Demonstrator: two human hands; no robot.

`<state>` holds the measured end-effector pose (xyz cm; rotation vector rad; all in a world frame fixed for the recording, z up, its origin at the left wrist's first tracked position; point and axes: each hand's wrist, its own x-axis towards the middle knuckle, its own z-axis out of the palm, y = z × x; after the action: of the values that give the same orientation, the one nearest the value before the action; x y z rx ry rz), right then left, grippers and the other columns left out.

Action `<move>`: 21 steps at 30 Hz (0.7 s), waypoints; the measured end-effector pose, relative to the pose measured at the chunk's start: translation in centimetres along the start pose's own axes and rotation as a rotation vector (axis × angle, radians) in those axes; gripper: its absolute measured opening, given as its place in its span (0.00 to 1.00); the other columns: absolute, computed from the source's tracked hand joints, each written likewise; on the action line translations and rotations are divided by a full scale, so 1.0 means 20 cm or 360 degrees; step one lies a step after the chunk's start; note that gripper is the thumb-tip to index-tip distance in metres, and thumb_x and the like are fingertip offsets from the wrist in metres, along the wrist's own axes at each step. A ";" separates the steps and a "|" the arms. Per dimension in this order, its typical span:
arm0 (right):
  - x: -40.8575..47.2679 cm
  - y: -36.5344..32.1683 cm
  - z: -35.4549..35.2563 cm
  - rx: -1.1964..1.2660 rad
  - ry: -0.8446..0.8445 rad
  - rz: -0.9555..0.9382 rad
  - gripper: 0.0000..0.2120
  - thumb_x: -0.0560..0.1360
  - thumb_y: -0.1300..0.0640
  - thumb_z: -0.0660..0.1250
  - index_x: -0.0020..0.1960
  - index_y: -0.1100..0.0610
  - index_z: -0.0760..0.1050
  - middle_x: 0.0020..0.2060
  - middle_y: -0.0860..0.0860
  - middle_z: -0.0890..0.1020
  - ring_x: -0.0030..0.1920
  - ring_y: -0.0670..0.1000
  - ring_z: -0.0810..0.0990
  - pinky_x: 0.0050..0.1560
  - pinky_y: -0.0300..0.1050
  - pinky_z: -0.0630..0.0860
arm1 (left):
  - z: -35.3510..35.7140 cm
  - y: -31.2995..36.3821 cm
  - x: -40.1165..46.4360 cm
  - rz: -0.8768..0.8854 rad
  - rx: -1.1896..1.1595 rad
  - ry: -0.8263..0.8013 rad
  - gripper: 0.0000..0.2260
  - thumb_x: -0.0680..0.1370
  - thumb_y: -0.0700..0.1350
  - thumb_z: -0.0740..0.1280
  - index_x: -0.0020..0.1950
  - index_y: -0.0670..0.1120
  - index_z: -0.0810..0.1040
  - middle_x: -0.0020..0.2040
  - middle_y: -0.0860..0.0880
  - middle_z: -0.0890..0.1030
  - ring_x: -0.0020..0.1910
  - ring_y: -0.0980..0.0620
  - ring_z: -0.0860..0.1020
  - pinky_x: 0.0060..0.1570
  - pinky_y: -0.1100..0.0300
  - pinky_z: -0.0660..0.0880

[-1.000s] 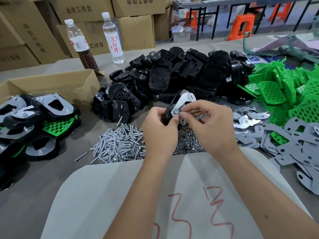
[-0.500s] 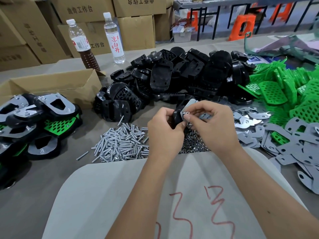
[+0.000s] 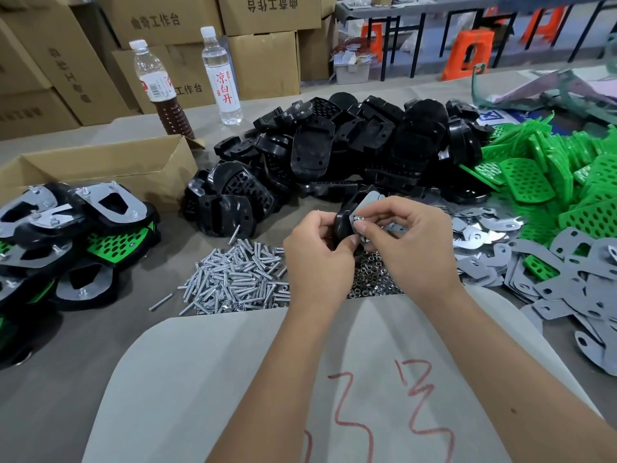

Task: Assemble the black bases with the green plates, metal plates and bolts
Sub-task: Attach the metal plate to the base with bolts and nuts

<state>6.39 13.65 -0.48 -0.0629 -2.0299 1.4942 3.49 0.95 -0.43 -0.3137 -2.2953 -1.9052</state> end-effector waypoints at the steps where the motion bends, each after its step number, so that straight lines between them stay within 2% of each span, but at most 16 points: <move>1: 0.00 0.00 0.00 -0.0044 0.0007 -0.0026 0.09 0.74 0.66 0.76 0.45 0.52 0.86 0.38 0.45 0.86 0.41 0.51 0.85 0.41 0.57 0.85 | 0.00 0.00 0.00 -0.0003 0.0001 0.0001 0.16 0.73 0.34 0.78 0.44 0.54 0.79 0.39 0.57 0.85 0.40 0.61 0.84 0.45 0.60 0.82; 3: -0.01 -0.02 0.01 -0.0135 0.0030 -0.0082 0.08 0.74 0.66 0.76 0.46 0.53 0.86 0.39 0.44 0.86 0.44 0.52 0.86 0.43 0.58 0.84 | 0.00 0.00 0.00 0.0008 0.0011 0.0014 0.17 0.73 0.35 0.78 0.44 0.56 0.78 0.40 0.58 0.84 0.40 0.62 0.84 0.45 0.63 0.82; 5: -0.02 -0.03 0.02 -0.0221 0.0065 -0.0128 0.07 0.74 0.65 0.76 0.46 0.54 0.86 0.40 0.43 0.86 0.44 0.50 0.86 0.45 0.55 0.84 | 0.00 0.00 0.00 0.0034 0.0028 0.0031 0.17 0.73 0.35 0.78 0.44 0.57 0.77 0.40 0.59 0.84 0.40 0.62 0.84 0.45 0.62 0.81; 8: -0.02 -0.05 0.03 -0.0346 0.0121 -0.0203 0.07 0.74 0.65 0.76 0.44 0.54 0.85 0.40 0.42 0.85 0.44 0.46 0.84 0.44 0.43 0.82 | 0.01 0.00 -0.01 0.0068 0.0064 0.0059 0.17 0.74 0.36 0.77 0.43 0.58 0.76 0.40 0.59 0.84 0.40 0.61 0.84 0.45 0.57 0.83; 10: -0.02 -0.05 0.03 -0.0402 0.0154 -0.0271 0.07 0.73 0.65 0.76 0.43 0.54 0.84 0.40 0.44 0.84 0.43 0.46 0.81 0.42 0.34 0.77 | 0.01 0.00 -0.01 0.0088 0.0061 0.0087 0.17 0.74 0.36 0.77 0.43 0.58 0.76 0.40 0.59 0.84 0.40 0.60 0.84 0.46 0.56 0.83; 11: -0.01 -0.06 0.03 -0.0397 0.0172 -0.0289 0.07 0.73 0.65 0.77 0.43 0.54 0.84 0.39 0.45 0.84 0.42 0.46 0.81 0.42 0.34 0.76 | 0.01 0.00 -0.02 0.0102 0.0058 0.0106 0.17 0.74 0.36 0.77 0.43 0.58 0.76 0.40 0.58 0.84 0.40 0.60 0.84 0.46 0.56 0.83; 15: -0.02 -0.05 0.03 -0.0151 0.0180 -0.0145 0.05 0.74 0.63 0.77 0.44 0.54 0.85 0.38 0.43 0.84 0.41 0.49 0.82 0.39 0.50 0.82 | 0.01 0.01 -0.03 0.0196 0.0047 0.0174 0.15 0.75 0.37 0.76 0.46 0.57 0.78 0.41 0.57 0.84 0.42 0.59 0.84 0.45 0.53 0.82; 18: -0.03 -0.06 0.05 0.0168 0.0165 0.0001 0.05 0.75 0.63 0.77 0.44 0.54 0.84 0.37 0.48 0.84 0.39 0.51 0.83 0.30 0.44 0.81 | 0.02 0.02 -0.04 0.0246 0.0033 0.0223 0.11 0.75 0.37 0.75 0.48 0.53 0.79 0.41 0.57 0.84 0.43 0.58 0.84 0.44 0.50 0.82; 21: -0.02 -0.05 0.04 0.0330 0.0098 0.0040 0.05 0.75 0.64 0.77 0.45 0.56 0.84 0.38 0.53 0.84 0.38 0.51 0.82 0.29 0.43 0.80 | 0.03 0.02 -0.05 0.0230 0.0001 0.0237 0.10 0.75 0.38 0.75 0.49 0.52 0.80 0.41 0.56 0.85 0.43 0.57 0.84 0.46 0.49 0.82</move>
<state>6.67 12.49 0.13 -0.0497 -1.8219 1.6893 4.48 1.52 -0.41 -0.3168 -2.1174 -1.7943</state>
